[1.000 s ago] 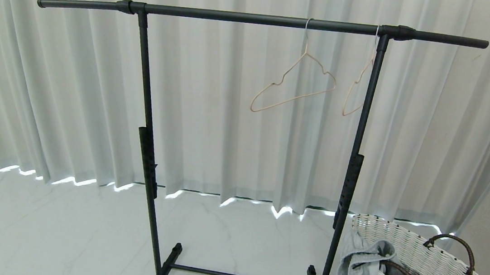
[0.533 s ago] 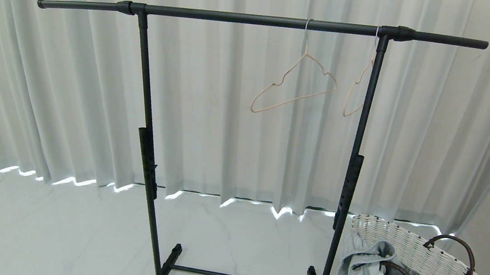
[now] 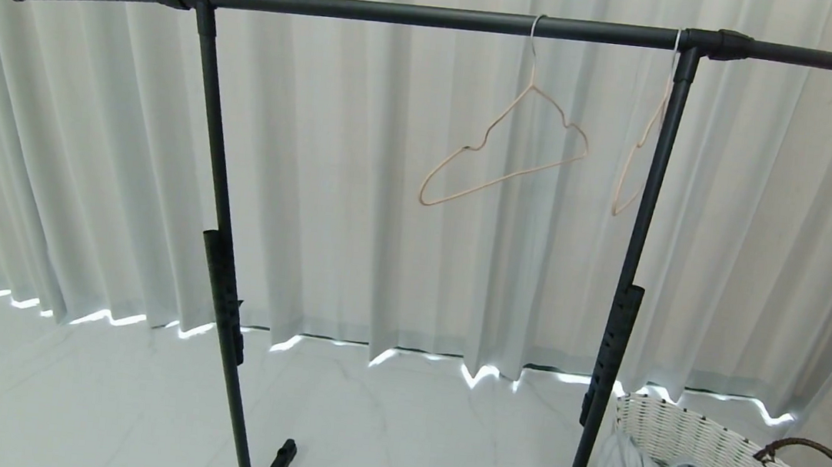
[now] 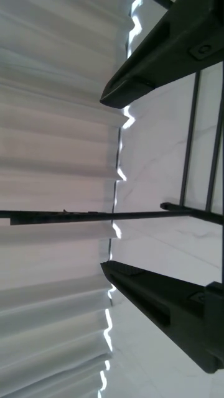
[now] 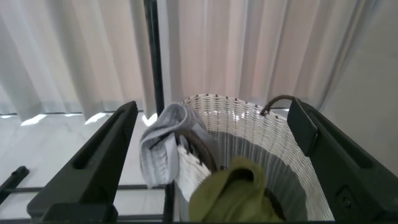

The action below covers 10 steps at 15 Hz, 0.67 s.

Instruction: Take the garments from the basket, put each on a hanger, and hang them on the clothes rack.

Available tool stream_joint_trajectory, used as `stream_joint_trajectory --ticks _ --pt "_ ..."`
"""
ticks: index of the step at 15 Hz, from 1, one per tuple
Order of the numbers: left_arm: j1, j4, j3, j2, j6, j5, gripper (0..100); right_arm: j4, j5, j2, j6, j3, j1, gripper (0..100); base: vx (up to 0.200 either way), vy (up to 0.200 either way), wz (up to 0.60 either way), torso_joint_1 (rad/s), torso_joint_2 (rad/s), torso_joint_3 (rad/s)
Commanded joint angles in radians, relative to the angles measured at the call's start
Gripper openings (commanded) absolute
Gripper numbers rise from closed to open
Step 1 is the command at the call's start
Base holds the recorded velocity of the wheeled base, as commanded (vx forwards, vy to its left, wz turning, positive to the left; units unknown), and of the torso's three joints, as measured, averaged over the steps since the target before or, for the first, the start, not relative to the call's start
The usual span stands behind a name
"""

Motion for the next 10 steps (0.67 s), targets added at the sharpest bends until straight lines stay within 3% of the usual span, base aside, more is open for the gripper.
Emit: stream_joint_trajectory --ticks 1,8,10 --pt "0.000 0.000 0.000 0.000 0.000 0.000 100 0.001 0.000 0.000 0.002 0.000 0.002 100 0.000 0.000 0.00 0.000 0.00 0.000" --pt "0.000 0.000 0.000 0.000 0.001 0.000 100 -0.001 0.000 0.000 -0.001 0.000 0.002 100 0.000 0.000 0.00 0.000 0.00 0.000" --pt "0.000 0.000 0.000 0.000 0.000 0.000 100 -0.001 0.000 0.000 -0.010 0.000 0.002 100 -0.200 0.000 0.00 0.007 0.00 0.002"
